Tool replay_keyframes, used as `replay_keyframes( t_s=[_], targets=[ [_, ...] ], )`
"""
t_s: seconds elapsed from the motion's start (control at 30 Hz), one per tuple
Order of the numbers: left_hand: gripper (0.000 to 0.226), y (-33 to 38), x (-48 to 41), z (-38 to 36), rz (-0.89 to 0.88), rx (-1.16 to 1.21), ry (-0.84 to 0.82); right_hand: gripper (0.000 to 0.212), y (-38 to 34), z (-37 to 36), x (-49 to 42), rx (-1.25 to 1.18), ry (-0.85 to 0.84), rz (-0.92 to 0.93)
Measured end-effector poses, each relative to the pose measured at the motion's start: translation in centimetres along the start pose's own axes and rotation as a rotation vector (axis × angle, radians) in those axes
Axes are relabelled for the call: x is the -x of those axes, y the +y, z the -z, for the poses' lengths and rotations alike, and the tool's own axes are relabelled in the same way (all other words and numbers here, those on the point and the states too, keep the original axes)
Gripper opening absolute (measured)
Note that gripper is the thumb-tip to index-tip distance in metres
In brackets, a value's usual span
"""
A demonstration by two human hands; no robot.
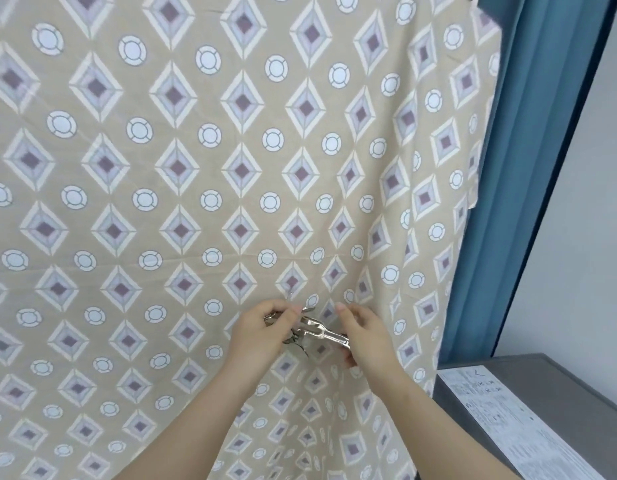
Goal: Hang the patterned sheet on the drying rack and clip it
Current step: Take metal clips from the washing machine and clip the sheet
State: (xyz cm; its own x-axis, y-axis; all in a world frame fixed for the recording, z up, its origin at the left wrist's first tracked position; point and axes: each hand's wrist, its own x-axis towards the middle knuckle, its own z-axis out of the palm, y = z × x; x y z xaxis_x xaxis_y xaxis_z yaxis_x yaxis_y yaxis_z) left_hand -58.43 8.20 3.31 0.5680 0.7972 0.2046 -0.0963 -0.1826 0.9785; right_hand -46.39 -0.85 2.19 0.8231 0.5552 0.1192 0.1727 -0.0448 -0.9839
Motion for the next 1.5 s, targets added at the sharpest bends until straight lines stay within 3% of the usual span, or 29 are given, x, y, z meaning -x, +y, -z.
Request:
replay_keyframes(
  t_s=[0.23,0.5,0.83,1.03,1.27,1.5],
  targets=[
    [0.02,2.8,-1.8,-3.1,-0.067,-0.052,0.021,0.031,-0.1,6.6,-4.0,-0.143,0.183,-0.06],
    [0.022,6.8,-3.4,-7.5,-0.208,-0.113,0.032,0.031,-2.7,9.8,-5.7,-0.243,0.148,-0.03],
    [0.024,14.6,-5.5,-9.8,-0.418,-0.328,0.065,0.026,-10.2,10.7,-7.8,-0.295,0.003,0.139],
    [0.03,21.2,-7.1,-9.1,-0.568,-0.367,0.103,0.027,-17.5,9.7,-9.1,-0.339,0.022,0.276],
    [0.042,25.5,-9.1,-8.0,-0.607,-0.444,0.021,0.025,-24.0,8.4,-9.4,-0.327,0.037,0.435],
    [0.036,28.6,-10.2,-7.3,-0.782,-0.311,0.096,0.026,-28.9,7.4,-8.9,-0.829,0.006,0.384]
  ],
)
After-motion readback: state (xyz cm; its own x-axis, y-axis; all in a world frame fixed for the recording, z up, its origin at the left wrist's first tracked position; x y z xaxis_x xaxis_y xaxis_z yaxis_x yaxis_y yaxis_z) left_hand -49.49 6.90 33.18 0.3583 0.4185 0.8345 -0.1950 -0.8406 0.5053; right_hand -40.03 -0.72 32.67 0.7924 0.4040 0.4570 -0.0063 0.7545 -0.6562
